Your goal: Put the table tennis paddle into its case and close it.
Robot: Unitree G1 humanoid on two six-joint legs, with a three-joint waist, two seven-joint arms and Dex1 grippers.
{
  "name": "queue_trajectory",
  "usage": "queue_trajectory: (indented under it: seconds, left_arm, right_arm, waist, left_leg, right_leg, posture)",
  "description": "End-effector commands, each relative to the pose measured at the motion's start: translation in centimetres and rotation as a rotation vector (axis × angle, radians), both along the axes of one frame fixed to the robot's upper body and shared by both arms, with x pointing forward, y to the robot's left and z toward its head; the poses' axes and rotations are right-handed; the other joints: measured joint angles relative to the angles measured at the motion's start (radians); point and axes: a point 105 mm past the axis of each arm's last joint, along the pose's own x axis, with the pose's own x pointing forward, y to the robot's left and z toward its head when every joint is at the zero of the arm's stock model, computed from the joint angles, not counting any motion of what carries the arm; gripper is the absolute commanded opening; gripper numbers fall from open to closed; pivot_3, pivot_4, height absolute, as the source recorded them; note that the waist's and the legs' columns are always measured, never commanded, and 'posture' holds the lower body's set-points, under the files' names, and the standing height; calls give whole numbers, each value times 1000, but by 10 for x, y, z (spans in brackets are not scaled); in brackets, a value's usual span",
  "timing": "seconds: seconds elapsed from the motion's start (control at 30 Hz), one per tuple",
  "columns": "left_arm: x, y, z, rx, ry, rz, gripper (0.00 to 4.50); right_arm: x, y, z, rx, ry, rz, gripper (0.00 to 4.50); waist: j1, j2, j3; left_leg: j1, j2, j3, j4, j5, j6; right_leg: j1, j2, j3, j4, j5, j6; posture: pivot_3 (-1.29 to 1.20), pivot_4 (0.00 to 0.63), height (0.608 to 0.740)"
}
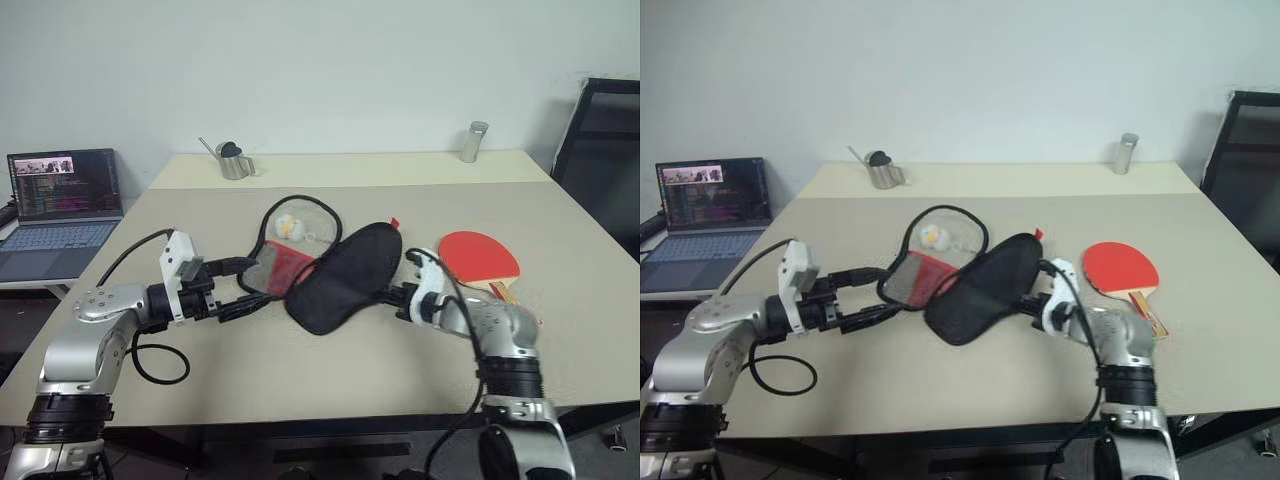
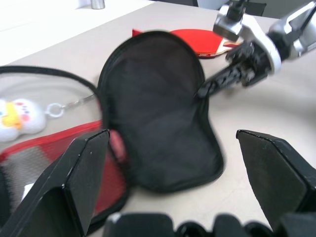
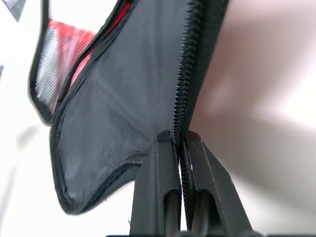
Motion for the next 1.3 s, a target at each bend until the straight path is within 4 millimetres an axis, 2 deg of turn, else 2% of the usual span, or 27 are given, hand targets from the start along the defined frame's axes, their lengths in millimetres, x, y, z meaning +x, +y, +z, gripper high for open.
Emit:
queue_trajectory:
  seconds: [0.03,0.27,0.4,0.67,0.9,1.0,1.17,1.3]
  left_arm:
    - [-3,-5,10,-8,-48,-17,4500]
    - [-3,-8,10,-8,-43,-26,4500]
    - [-4,-10,10,-7,-44,-32,4500]
    - [-5,-13,9,-5,-41,-37,4500]
    - [-4,-15,9,-4,-43,-39,4500]
    - [-4,-16,9,-3,-45,-40,4500]
    - [-2,-18,8,0,-46,-46,4500]
    - [0,-21,8,0,-49,-53,4500]
  right_arm:
    - [-4,-8,16,-34,-34,72,48]
    - [16,-42,31,-211,-92,107,48]
    - [36,-49,42,-296,-149,135,48]
    - [66,-25,55,-382,-259,236,48]
    - [82,-26,61,-430,-323,206,48]
    - [86,-29,65,-428,-344,182,650]
    - [90,-34,71,-428,-367,152,2318]
    - [95,-47,94,-415,-447,72,3793]
  waist:
    - [-1,0,0]
    - [-2,0,0]
    - [-2,-1,0]
    - [-3,-1,0]
    - [-3,-1,0]
    - [-3,-1,0]
    - [-3,-1,0]
    - [-3,-1,0]
  left_leg:
    - [0,0,0,0,0,0]
    - [0,1,5,0,0,0]
    - [0,2,11,0,0,1]
    - [0,6,17,0,-1,1]
    - [0,7,18,0,-1,0]
    - [0,7,18,0,-1,0]
    - [1,8,18,0,-1,0]
    - [1,8,19,0,-1,0]
  right_leg:
    - [0,0,0,0,0,0]
    - [-2,1,4,0,0,0]
    - [-3,2,8,0,0,0]
    - [-5,7,14,0,2,-1]
    - [-6,9,16,0,3,-3]
    - [-6,9,17,0,3,-4]
    - [-6,10,17,0,4,-4]
    - [-6,10,18,0,4,-5]
  posture:
    - [0,150,740]
    - [0,150,740]
    - [0,150,740]
    - [0,150,740]
    - [0,150,740]
    - [0,150,740]
    - [0,150,740]
    - [0,150,740]
